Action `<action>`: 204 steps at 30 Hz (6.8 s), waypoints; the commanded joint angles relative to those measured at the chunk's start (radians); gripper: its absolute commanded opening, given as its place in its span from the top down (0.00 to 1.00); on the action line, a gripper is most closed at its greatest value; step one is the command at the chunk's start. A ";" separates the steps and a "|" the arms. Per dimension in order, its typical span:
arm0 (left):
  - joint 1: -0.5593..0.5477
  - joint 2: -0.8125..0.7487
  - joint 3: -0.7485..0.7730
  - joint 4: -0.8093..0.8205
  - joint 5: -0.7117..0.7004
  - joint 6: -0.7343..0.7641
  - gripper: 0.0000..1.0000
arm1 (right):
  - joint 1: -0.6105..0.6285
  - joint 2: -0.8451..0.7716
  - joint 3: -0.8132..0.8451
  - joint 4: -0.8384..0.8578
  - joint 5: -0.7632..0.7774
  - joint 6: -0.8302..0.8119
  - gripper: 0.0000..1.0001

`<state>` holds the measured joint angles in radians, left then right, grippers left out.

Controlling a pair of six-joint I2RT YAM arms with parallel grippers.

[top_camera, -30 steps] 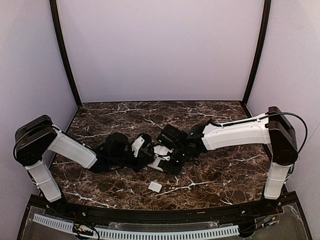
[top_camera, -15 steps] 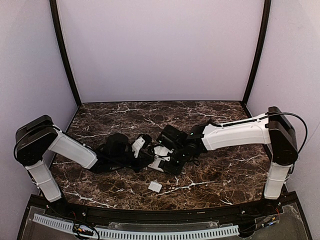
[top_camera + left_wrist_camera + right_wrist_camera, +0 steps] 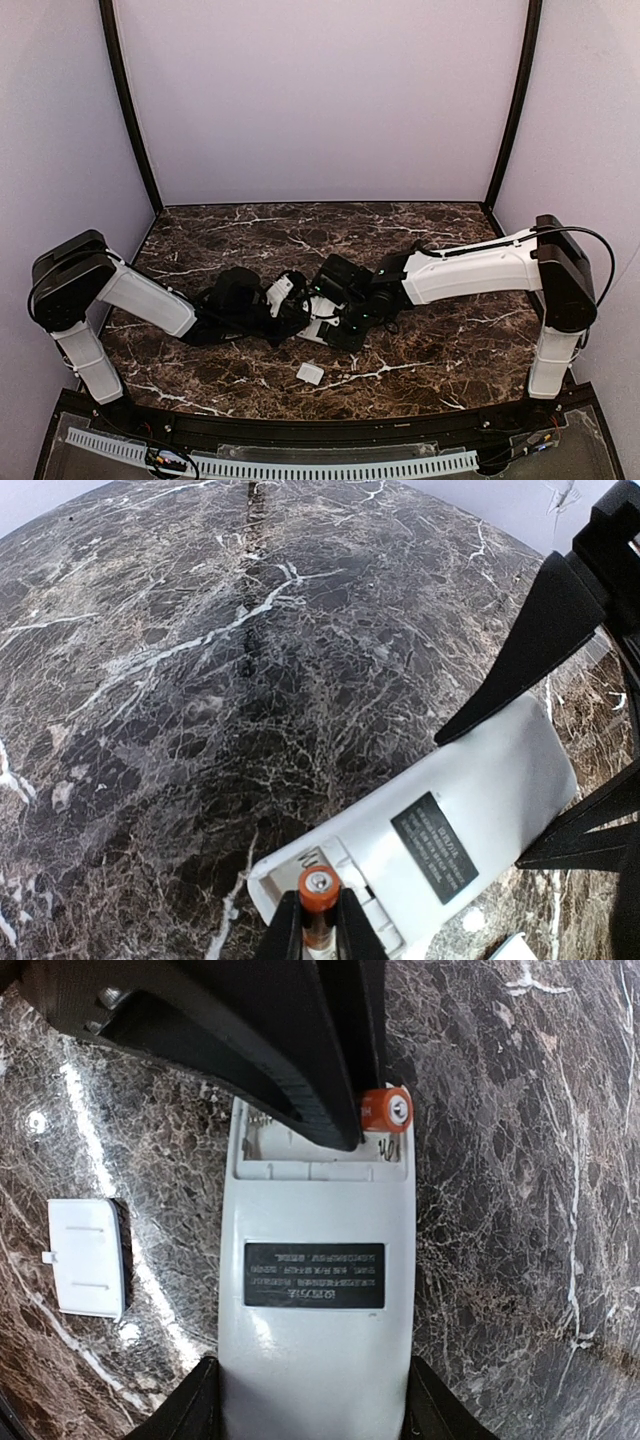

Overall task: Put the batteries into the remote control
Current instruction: Place the battery in the battery compartment, then load the battery into the battery compartment, then pick up the battery from the center of the board.

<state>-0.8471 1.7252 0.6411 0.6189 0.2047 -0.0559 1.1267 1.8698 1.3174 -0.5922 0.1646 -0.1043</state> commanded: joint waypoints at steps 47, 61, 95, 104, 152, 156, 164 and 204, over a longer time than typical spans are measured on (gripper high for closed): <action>0.001 -0.048 -0.005 -0.010 0.000 -0.092 0.50 | 0.048 0.023 0.072 -0.067 0.105 -0.048 1.00; 0.076 -0.137 -0.018 -0.077 0.109 -0.054 0.51 | 0.047 0.014 0.051 -0.063 0.062 -0.070 1.00; 0.118 -0.217 -0.195 -0.008 0.431 0.481 0.58 | 0.028 -0.052 -0.095 0.081 -0.124 -0.259 1.00; 0.118 -0.136 -0.121 -0.031 0.479 0.544 0.71 | 0.028 -0.046 -0.094 0.078 -0.125 -0.259 1.00; 0.048 0.000 -0.022 -0.289 0.374 0.724 0.94 | 0.023 -0.034 -0.089 0.073 -0.100 -0.252 1.00; 0.031 0.001 -0.021 -0.321 0.345 0.750 0.94 | 0.018 -0.039 -0.087 0.073 -0.097 -0.246 1.00; -0.001 0.018 -0.015 -0.382 0.259 0.810 0.94 | 0.012 -0.046 -0.090 0.077 -0.099 -0.243 1.00; 0.192 -0.446 0.131 -0.592 -0.381 0.069 0.02 | -0.071 -0.041 -0.116 0.146 -0.191 -0.098 0.97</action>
<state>-0.6991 1.1908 0.6163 0.3759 -0.0742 0.1562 1.0710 1.8229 1.2041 -0.4881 0.0029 -0.2424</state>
